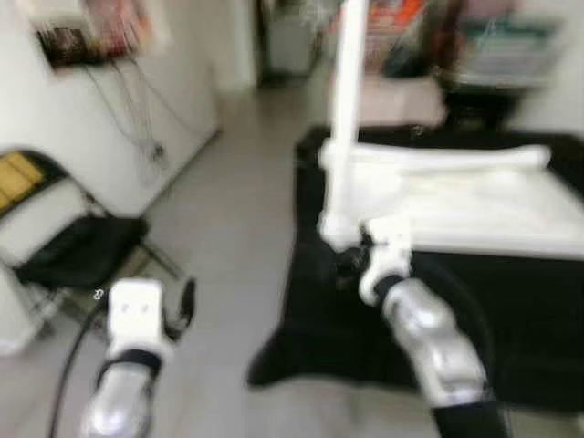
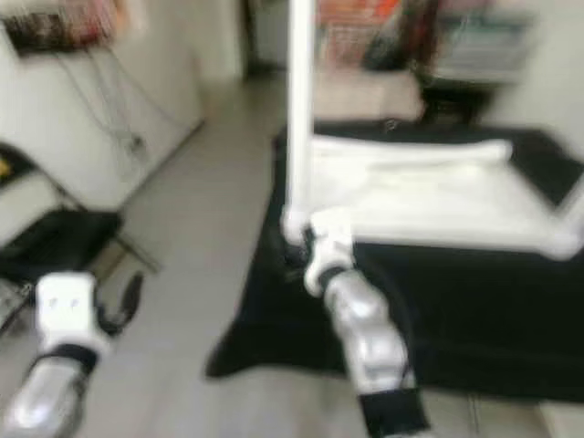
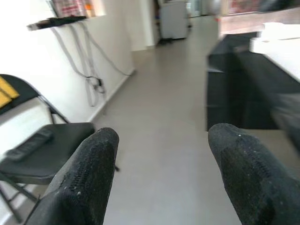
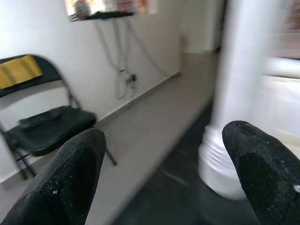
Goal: Building children table
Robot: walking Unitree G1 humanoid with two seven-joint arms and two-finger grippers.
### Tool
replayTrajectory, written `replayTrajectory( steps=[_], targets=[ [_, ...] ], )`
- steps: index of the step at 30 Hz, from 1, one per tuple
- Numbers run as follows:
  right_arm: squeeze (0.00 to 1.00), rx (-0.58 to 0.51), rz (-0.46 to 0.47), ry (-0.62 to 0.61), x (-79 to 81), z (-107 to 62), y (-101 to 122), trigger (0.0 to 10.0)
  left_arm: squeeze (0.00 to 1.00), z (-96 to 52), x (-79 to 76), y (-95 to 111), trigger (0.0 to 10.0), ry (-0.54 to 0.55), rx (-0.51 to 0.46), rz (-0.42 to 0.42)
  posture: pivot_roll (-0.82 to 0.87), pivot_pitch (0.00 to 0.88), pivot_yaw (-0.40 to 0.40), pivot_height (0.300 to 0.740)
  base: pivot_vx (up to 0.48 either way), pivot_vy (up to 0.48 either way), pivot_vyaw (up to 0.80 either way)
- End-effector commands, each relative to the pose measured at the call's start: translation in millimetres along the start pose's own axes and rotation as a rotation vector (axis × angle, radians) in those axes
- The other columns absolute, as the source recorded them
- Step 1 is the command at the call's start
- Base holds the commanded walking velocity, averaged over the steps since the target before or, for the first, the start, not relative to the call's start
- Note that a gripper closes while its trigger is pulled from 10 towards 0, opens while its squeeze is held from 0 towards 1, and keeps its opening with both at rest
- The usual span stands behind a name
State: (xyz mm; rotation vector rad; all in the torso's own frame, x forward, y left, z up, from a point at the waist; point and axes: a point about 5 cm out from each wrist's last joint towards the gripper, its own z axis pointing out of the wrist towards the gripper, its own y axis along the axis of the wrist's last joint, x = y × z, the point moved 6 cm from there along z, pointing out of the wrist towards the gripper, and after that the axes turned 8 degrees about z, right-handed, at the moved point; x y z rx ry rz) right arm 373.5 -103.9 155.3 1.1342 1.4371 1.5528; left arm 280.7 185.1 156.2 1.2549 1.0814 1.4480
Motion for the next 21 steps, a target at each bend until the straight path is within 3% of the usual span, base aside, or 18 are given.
replayTrajectory(
  steps=[1, 11, 18, 21],
  targets=[
    [0.0, 0.001, 0.004, 0.033, 7.8, 4.1, 0.3, 10.0, 0.0, -0.2, 3.9, -6.1, 10.0, 0.015, 0.021, 0.013, 0.01, 0.053, 0.002, 0.74, 0.375, 0.0, 0.0],
    [0.0, 0.012, 0.012, 0.07, 7.3, 4.9, -3.0, 10.0, 0.0, 0.3, 1.3, -7.1, 10.0, 0.02, 0.014, 0.001, 0.01, 0.053, -0.005, 0.74, 0.37, 0.0, 0.0],
    [0.0, 0.034, 0.038, 0.085, 7.1, 6.8, -6.1, 10.0, 0.0, 1.9, -2.1, -10.6, 10.0, -0.014, 0.033, -0.033, 0.01, 0.053, -0.007, 0.74, 0.0, 0.0, 0.0],
    [0.0, 0.066, 0.067, 0.174, 7.6, 8.3, -4.7, 10.0, 0.0, 1.7, -15.7, -7.7, 10.0, -0.123, 0.025, -0.063, 0.02, 0.054, -0.007, 0.74, 0.0, 0.0, 0.0]
  ],
)
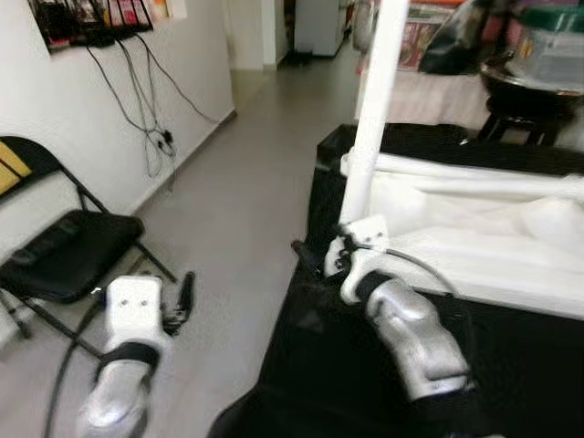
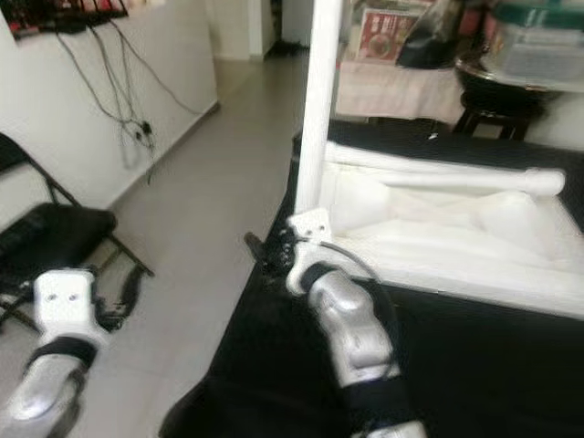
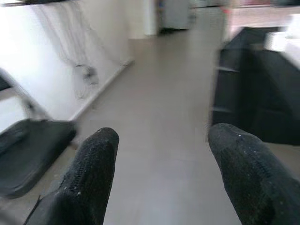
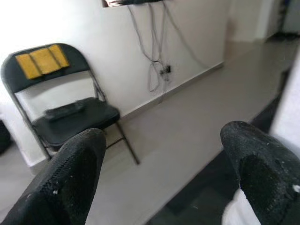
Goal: Building children table
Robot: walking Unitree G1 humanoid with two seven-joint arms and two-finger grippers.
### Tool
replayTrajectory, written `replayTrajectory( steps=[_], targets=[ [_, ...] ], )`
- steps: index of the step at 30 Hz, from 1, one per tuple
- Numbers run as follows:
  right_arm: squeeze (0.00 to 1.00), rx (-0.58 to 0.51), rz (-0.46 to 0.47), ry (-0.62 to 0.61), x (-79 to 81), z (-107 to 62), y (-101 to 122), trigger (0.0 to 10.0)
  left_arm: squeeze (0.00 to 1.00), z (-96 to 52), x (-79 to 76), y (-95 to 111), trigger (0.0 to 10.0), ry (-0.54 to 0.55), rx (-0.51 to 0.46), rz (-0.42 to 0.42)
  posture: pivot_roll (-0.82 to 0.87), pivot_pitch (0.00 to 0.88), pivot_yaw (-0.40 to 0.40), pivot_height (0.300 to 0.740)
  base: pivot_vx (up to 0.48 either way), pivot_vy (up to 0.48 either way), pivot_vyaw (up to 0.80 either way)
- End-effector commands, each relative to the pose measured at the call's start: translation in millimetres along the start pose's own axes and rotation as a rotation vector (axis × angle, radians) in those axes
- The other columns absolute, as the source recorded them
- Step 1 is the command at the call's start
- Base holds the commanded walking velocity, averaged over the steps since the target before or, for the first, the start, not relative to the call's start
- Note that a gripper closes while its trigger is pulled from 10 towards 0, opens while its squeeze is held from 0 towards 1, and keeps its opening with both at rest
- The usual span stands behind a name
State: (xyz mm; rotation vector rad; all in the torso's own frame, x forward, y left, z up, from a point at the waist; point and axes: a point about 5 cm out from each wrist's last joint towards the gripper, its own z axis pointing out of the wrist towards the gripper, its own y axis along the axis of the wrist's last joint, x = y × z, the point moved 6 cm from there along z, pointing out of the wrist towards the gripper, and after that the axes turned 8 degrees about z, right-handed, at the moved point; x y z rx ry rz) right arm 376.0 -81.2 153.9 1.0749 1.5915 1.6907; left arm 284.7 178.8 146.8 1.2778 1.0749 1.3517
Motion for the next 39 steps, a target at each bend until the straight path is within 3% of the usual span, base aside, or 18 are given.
replayTrajectory(
  steps=[1, 5, 11, 12, 15, 17, 22, 24, 27, 29, 35, 39],
  targets=[
    [0.0, 0.03, 0.008, 0.066, -9.9, -6.1, 1.7, 10.0, 0.0, -1.4, -14.4, 1.7, 10.0, -0.107, 0.0, -0.022, 0.02, 0.059, -0.007, 0.74, 0.0, 0.0, 0.0],
    [0.0, 0.117, -0.102, 0.196, -17.8, -15.4, 4.3, 10.0, 0.0, -2.8, -21.9, 1.2, 10.0, -0.157, 0.004, -0.015, 0.03, 0.064, -0.008, 0.74, 0.0, 0.0, 0.0],
    [0.0, 0.182, -0.196, 0.227, -38.7, -26.1, 17.5, 10.0, 0.0, -3.5, -19.7, -0.7, 10.0, -0.134, 0.012, -0.003, 0.03, 0.068, -0.009, 0.74, 0.0, 0.0, 0.0],
    [0.0, 0.182, -0.196, 0.227, -38.7, -26.1, 17.5, 10.0, 0.0, -3.5, -19.7, -0.7, 10.0, -0.134, 0.012, -0.003, 0.03, 0.068, -0.009, 0.74, 0.0, 0.0, 0.0],
    [0.0, 0.188, -0.222, 0.15, -63.7, -27.4, 32.7, 10.0, 0.0, -4.7, -19.4, -1.6, 10.0, -0.127, 0.012, -0.001, 0.03, 0.066, -0.005, 0.74, 0.0, 0.0, 0.0],
    [0.0, 0.153, -0.205, 0.106, -70.5, -20.0, 43.9, 10.0, 0.0, -5.6, -22.5, -0.4, 10.0, -0.148, 0.005, 0.0, 0.03, 0.065, -0.001, 0.74, 0.0, 0.0, 0.0],
    [0.0, 0.121, -0.175, 0.126, -64.6, -8.9, 52.5, 10.0, 0.0, -6.8, -26.3, 0.9, 10.0, -0.178, -0.001, -0.002, 0.03, 0.064, 0.0, 0.74, 0.0, 0.0, 0.0],
    [0.0, 0.098, -0.143, 0.225, -42.5, 5.2, 59.1, 10.0, 0.0, -9.8, -31.0, 3.0, 10.0, -0.211, -0.011, -0.005, 0.04, 0.068, -0.005, 0.74, 0.0, 0.0, 0.0],
    [0.0, 0.098, -0.143, 0.225, -42.5, 5.2, 59.1, 10.0, 0.0, -9.8, -31.0, 3.0, 10.0, -0.211, -0.011, -0.005, 0.04, 0.068, -0.005, 0.74, 0.0, 0.0, 0.0],
    [0.0, 0.104, -0.15, 0.29, -29.0, 15.4, 61.5, 10.0, 0.0, -12.4, -34.2, 3.7, 10.0, -0.223, -0.012, -0.005, 0.06, 0.075, -0.019, 0.74, 0.0, 0.0, 0.0],
    [0.0, 0.132, -0.181, 0.339, -24.1, 20.4, 64.3, 10.0, 0.0, -15.9, -36.1, 3.2, 10.0, -0.215, -0.006, -0.014, 0.07, 0.087, -0.03, 0.74, 0.0, 0.0, 0.0],
    [0.0, 0.159, -0.211, 0.335, -32.6, 22.7, 71.4, 10.0, 0.0, -19.1, -38.6, 3.5, 10.0, -0.216, -0.003, -0.025, 0.07, 0.098, -0.031, 0.74, 0.0, 0.0, 0.0]
  ],
)
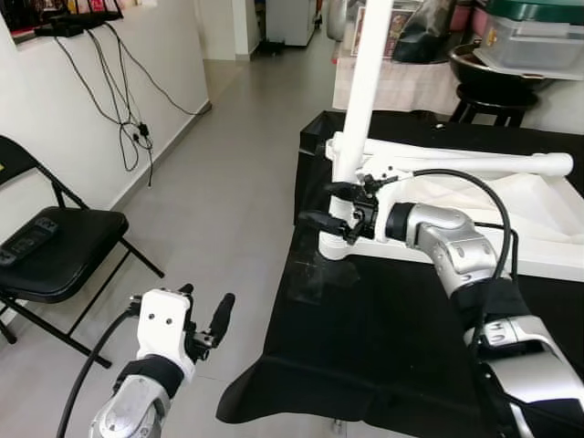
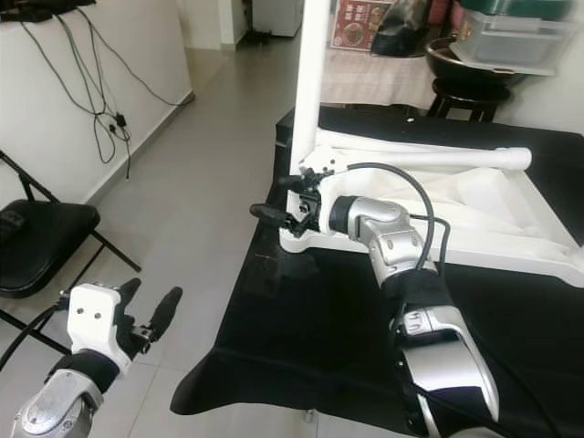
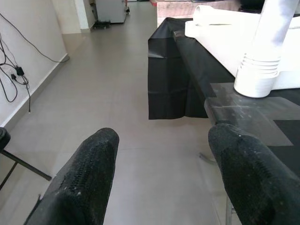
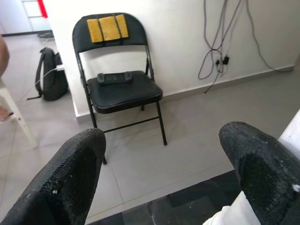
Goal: Building children table
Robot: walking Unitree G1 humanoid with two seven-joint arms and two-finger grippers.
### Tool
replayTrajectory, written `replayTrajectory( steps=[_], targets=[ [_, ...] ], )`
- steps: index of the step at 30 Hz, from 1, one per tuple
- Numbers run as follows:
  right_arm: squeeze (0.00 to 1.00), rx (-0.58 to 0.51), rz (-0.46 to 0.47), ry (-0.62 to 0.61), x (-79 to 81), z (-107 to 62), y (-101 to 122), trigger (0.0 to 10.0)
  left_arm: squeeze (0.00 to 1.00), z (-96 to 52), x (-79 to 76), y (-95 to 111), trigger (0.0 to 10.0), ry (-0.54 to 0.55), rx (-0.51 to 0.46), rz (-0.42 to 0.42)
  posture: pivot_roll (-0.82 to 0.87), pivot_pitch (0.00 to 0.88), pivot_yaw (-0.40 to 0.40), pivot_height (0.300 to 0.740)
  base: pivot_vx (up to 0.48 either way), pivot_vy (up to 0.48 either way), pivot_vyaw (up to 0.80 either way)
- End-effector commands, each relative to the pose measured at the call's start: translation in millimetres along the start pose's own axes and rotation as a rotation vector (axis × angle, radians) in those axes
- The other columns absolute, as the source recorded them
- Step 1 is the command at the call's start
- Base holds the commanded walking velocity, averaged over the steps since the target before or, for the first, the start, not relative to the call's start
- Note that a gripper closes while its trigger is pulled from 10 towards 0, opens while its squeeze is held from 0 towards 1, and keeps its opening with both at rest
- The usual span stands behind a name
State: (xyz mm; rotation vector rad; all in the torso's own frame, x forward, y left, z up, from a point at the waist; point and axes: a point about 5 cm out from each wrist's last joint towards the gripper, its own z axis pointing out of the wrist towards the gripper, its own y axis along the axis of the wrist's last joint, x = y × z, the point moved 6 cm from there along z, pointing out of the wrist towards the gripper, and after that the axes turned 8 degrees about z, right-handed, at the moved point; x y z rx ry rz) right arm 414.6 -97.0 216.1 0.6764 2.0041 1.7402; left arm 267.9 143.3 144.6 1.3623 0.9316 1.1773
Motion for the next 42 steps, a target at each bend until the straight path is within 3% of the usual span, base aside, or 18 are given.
replayTrajectory(
  steps=[1, 4, 16, 24, 26, 33, 36, 38, 42],
  targets=[
    [0.0, 0.021, -0.019, -0.037, -9.7, -3.8, 1.6, 10.0, 0.0, -1.9, -3.7, -1.1, 10.0, -0.007, 0.009, -0.005, 0.07, 0.098, -0.031, 0.74, 0.0, 0.0, 0.0],
    [0.0, 0.099, -0.056, -0.01, -15.6, -12.4, -1.6, 10.0, 0.0, -3.1, -7.9, 0.6, 10.0, -0.024, 0.006, -0.007, 0.07, 0.108, -0.037, 0.74, 0.0, 0.0, 0.0],
    [0.0, 0.16, -0.105, 0.001, -28.8, -27.3, 10.9, 10.0, 0.0, -3.2, -11.5, 3.9, 10.0, -0.036, -0.005, -0.021, 0.07, 0.124, -0.031, 0.74, 0.0, 0.0, 0.0],
    [0.0, 0.254, -0.125, 0.001, -34.8, -37.6, 2.4, 10.0, 0.0, -2.6, -12.0, 5.2, 10.0, -0.045, -0.009, -0.013, 0.07, 0.126, -0.027, 0.74, 0.0, 0.0, 0.0],
    [0.0, 0.323, -0.145, 0.006, -38.2, -45.6, -6.0, 10.0, 0.0, -2.8, -11.6, 5.6, 10.0, -0.045, -0.009, -0.01, 0.08, 0.128, -0.026, 0.74, 0.0, 0.0, 0.0],
    [0.0, 0.35, -0.144, 0.056, -35.8, -54.8, -9.1, 10.0, 0.0, -3.1, -10.9, 5.8, 10.0, -0.044, -0.008, -0.007, 0.08, 0.131, -0.022, 0.74, 0.0, 0.0, 0.0],
    [0.0, 0.362, -0.164, 0.035, -40.3, -58.8, -8.9, 10.0, 0.0, -3.2, -10.6, 5.9, 10.0, -0.045, -0.007, -0.005, 0.08, 0.132, -0.016, 0.74, 0.0, 0.0, 0.0],
    [0.0, 0.379, -0.201, -0.078, -56.6, -64.3, -4.3, 10.0, 0.0, -3.1, -10.4, 6.0, 10.0, -0.049, -0.006, -0.003, 0.07, 0.131, -0.012, 0.74, 0.0, 0.0, 0.0],
    [0.0, 0.399, -0.226, -0.134, -64.7, -67.4, -1.1, 10.0, 0.0, -2.9, -10.4, 6.0, 10.0, -0.052, -0.005, -0.001, 0.08, 0.133, -0.013, 0.74, 0.0, 0.0, 0.0]
  ],
)
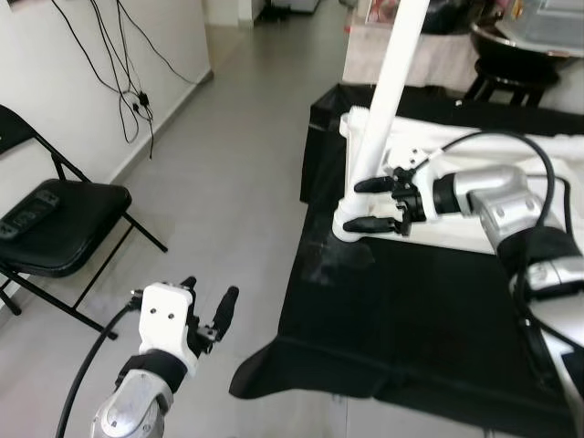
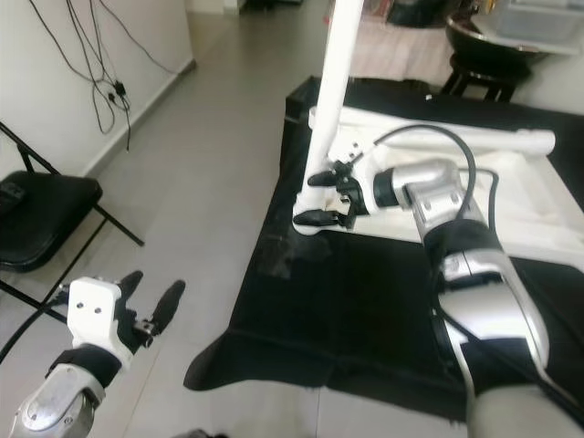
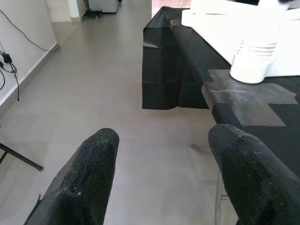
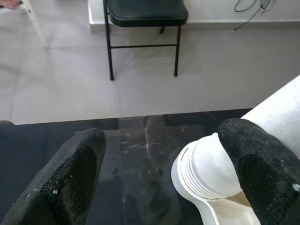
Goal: Building children table
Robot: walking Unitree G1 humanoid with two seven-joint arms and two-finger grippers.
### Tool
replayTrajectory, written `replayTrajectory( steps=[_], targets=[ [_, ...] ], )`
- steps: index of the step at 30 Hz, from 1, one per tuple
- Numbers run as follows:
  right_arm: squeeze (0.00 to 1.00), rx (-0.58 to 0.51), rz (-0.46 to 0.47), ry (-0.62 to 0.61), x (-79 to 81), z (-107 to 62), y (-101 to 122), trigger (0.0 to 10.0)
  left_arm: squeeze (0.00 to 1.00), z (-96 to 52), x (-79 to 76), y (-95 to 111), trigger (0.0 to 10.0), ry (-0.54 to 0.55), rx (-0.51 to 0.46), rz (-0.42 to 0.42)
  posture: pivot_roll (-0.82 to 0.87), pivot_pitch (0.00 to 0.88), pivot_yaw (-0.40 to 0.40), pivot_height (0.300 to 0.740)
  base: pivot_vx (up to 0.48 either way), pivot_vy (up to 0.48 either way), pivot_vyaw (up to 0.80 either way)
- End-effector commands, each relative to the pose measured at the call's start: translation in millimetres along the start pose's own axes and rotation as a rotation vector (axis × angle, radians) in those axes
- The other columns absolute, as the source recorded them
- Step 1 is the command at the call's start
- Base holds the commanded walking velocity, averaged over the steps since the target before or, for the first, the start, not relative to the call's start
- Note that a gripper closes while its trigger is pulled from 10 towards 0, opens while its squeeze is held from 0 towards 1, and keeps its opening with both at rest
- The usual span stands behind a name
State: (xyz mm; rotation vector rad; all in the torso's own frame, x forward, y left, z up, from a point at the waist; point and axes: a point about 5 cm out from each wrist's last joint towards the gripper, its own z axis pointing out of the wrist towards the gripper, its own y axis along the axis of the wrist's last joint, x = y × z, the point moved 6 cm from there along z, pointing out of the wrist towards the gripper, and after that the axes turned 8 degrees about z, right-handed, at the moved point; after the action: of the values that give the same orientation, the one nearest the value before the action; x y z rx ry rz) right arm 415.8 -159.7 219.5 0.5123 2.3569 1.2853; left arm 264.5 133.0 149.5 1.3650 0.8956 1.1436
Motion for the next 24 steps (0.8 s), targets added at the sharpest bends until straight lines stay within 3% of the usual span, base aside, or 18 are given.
replayTrajectory(
  steps=[1, 3, 4, 7, 18, 20, 22, 24],
  targets=[
    [0.0, 0.057, 0.02, -0.168, -25.3, -18.3, -9.6, 10.0, 0.0, -2.1, -0.4, -0.4, 10.0, -0.01, 0.011, 0.006, 0.08, 0.133, -0.013, 0.74, 0.0, 0.0, 0.0],
    [0.0, 0.057, 0.02, -0.168, -25.3, -18.3, -9.6, 10.0, 0.0, -2.1, -0.4, -0.4, 10.0, -0.01, 0.011, 0.006, 0.08, 0.133, -0.013, 0.74, 0.0, 0.0, 0.0],
    [0.0, 0.14, -0.025, -0.141, -22.8, -21.2, -18.5, 10.0, 0.0, -1.9, 0.1, -0.3, 10.0, -0.007, 0.011, 0.006, 0.08, 0.133, -0.014, 0.74, 0.0, 0.0, 0.0],
    [0.0, 0.196, -0.043, -0.129, -22.9, -26.1, -25.0, 10.0, 0.0, -2.0, 0.3, 0.0, 10.0, -0.005, 0.011, 0.005, 0.08, 0.136, -0.014, 0.74, 0.0, 0.0, 0.0],
    [0.0, 0.195, -0.058, -0.081, -20.7, -33.9, -19.7, 10.0, 0.0, -1.9, 0.9, -0.3, 10.0, -0.006, 0.012, 0.005, 0.08, 0.138, -0.013, 0.74, 0.0, 0.0, 0.0],
    [0.0, 0.132, -0.092, -0.197, -33.4, -29.9, -5.5, 10.0, 0.0, -1.7, 1.2, -0.5, 10.0, -0.004, 0.012, 0.004, 0.08, 0.137, -0.013, 0.74, 0.0, 0.0, 0.0],
    [0.0, 0.085, -0.094, -0.235, -36.7, -26.7, 2.9, 10.0, 0.0, -1.7, 1.1, -0.7, 10.0, -0.004, 0.012, 0.004, 0.08, 0.133, -0.014, 0.74, 0.0, 0.0, 0.0],
    [0.0, -0.057, -0.053, -0.314, -42.5, -18.2, 27.0, 10.0, 0.0, -1.4, 1.0, -0.9, 10.0, -0.005, 0.013, 0.004, 0.08, 0.133, -0.013, 0.74, 0.0, 0.0, 0.0]
  ],
)
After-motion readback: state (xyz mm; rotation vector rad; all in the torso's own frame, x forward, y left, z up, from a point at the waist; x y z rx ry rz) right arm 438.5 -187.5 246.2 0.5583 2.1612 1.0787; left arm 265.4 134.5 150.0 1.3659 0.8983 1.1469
